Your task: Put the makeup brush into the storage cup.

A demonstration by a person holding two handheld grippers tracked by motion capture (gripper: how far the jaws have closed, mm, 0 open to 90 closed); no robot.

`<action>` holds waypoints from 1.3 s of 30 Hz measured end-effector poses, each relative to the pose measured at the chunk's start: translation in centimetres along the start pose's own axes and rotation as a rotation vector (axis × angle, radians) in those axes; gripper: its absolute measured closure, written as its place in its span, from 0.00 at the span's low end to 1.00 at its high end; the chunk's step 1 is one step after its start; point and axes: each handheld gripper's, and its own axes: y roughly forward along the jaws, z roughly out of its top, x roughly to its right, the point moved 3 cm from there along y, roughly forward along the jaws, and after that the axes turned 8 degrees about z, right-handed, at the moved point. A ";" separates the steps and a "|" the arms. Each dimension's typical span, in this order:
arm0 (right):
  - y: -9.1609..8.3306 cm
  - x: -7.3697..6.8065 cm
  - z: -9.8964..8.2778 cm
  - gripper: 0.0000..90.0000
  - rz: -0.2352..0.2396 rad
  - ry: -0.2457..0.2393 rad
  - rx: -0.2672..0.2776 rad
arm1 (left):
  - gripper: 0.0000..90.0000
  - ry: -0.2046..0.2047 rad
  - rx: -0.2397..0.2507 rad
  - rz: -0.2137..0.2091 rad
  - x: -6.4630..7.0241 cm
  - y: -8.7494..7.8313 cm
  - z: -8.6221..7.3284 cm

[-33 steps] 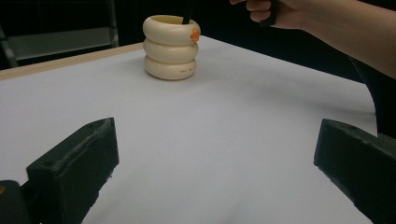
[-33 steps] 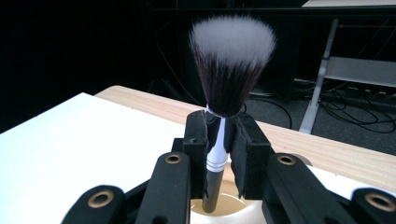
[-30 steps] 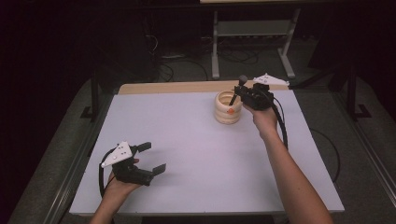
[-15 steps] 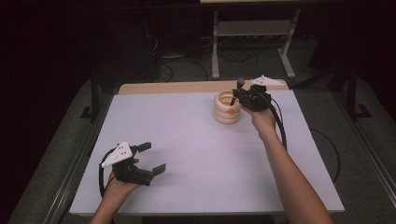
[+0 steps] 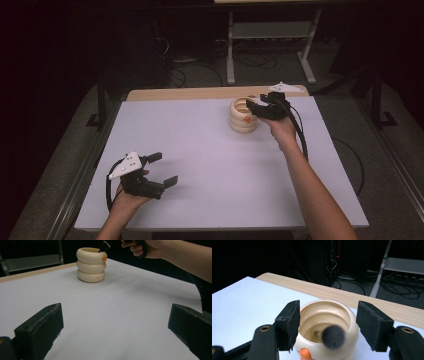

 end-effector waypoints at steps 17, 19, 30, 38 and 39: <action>-1.7 -0.5 -0.8 0.14 0.043 -0.019 -0.006 | 0.00 -0.001 0.005 0.014 -0.1 -0.1 0.2; -2.0 -0.5 -0.9 0.13 0.044 -0.021 -0.006 | 0.00 -0.005 0.004 0.019 -0.2 -0.1 0.2; -3.9 -1.3 -1.8 0.11 0.067 -0.057 -0.003 | 0.00 0.004 0.008 0.017 -0.3 -0.2 0.3; -4.5 -1.8 -2.6 0.10 0.094 -0.069 0.005 | 0.00 -0.011 0.013 0.021 -0.3 -0.3 0.3; -4.7 -1.9 -2.7 0.10 0.096 -0.068 0.008 | 0.00 -0.009 0.011 0.022 -0.3 -0.3 0.3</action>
